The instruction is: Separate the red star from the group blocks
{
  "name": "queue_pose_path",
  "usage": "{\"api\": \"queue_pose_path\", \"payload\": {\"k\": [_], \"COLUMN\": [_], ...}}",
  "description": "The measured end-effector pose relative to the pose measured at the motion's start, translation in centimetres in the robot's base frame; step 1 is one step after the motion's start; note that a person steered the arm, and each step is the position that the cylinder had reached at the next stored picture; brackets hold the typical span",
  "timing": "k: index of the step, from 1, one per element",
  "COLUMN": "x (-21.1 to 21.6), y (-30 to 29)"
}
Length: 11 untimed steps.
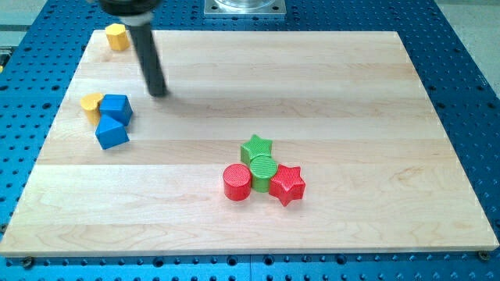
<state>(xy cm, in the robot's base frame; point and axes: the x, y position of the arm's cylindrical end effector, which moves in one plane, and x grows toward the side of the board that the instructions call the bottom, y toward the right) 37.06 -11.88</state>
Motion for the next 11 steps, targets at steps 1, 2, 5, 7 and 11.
{"api": "queue_pose_path", "payload": {"k": [1,2,5,7,11], "x": [1.7,6.7,19.0,22.4,20.4], "y": [12.6,22.9,24.0,15.6,18.8]}}
